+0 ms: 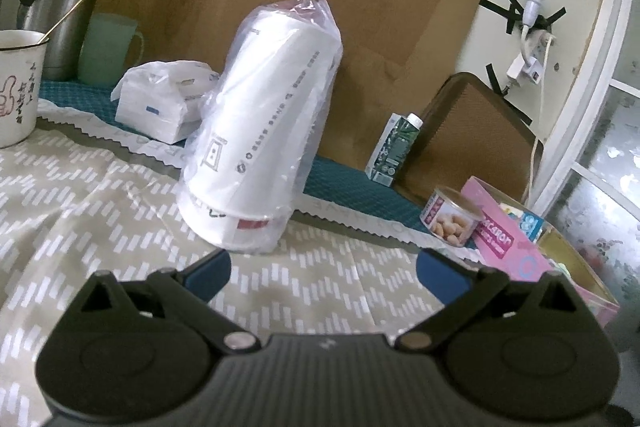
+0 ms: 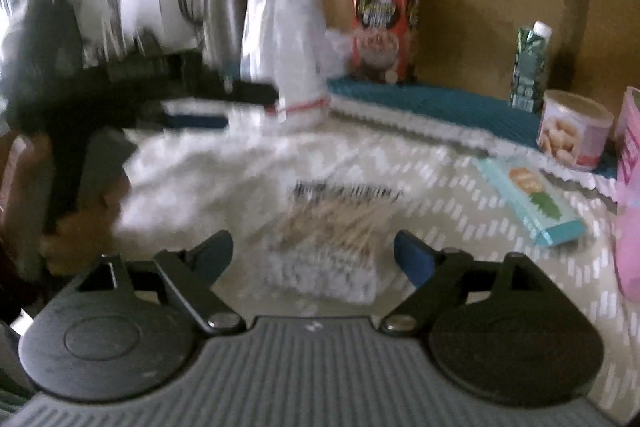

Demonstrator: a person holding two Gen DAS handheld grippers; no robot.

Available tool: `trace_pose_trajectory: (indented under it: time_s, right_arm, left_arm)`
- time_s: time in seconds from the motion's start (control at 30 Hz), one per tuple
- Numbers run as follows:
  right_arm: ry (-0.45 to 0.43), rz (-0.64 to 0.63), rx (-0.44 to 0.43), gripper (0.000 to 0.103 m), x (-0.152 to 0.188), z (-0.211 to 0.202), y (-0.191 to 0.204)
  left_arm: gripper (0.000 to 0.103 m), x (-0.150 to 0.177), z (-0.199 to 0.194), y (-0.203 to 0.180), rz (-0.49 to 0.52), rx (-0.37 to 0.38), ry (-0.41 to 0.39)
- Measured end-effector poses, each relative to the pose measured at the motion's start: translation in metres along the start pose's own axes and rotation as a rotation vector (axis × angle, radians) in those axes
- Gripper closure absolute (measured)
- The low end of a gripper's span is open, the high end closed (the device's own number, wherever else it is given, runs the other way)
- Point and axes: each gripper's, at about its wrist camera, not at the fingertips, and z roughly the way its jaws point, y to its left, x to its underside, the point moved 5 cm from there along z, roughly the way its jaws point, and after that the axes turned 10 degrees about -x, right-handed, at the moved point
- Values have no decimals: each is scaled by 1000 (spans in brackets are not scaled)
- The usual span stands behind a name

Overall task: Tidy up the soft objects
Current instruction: 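Grasp the bag of cotton swabs with the right gripper and lift it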

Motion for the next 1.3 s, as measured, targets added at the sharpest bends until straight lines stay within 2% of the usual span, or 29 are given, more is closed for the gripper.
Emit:
trace_pose_trajectory:
  time_s: [0.17, 0.33, 0.6, 0.63, 0.67, 0.7, 0.83, 0.97, 1.13, 1.3]
  right_arm:
    - [26, -75, 29, 13, -1, 7, 7]
    - [25, -56, 48, 13, -3, 11, 3]
    - [13, -41, 107, 15, -5, 15, 5]
    - [8, -40, 111, 21, -5, 14, 5]
    - [2, -36, 107, 35, -5, 13, 5]
    - [-4, -33, 111, 41, -6, 12, 6]
    - [-6, -63, 136, 48, -5, 10, 14]
    - [-16, -109, 158, 49, -3, 7, 23]
    - [-43, -178, 144, 49, -5, 6, 34]
    - [-6, -139, 126, 45, -5, 13, 27]
  left_arm:
    - [1, 1, 0, -2, 6, 23, 6]
    - [1, 1, 1, -2, 6, 35, 22]
    - [1, 5, 11, -4, 13, 62, 93]
    - [1, 5, 11, -4, 14, 65, 96]
    - [1, 5, 11, -5, 16, 69, 97]
    - [1, 5, 11, -5, 17, 72, 98]
    - [1, 6, 10, -6, 15, 86, 101]
    - [1, 5, 10, -6, 12, 94, 102]
    - [1, 6, 9, -7, 18, 97, 100]
    - [1, 6, 10, -7, 16, 98, 104]
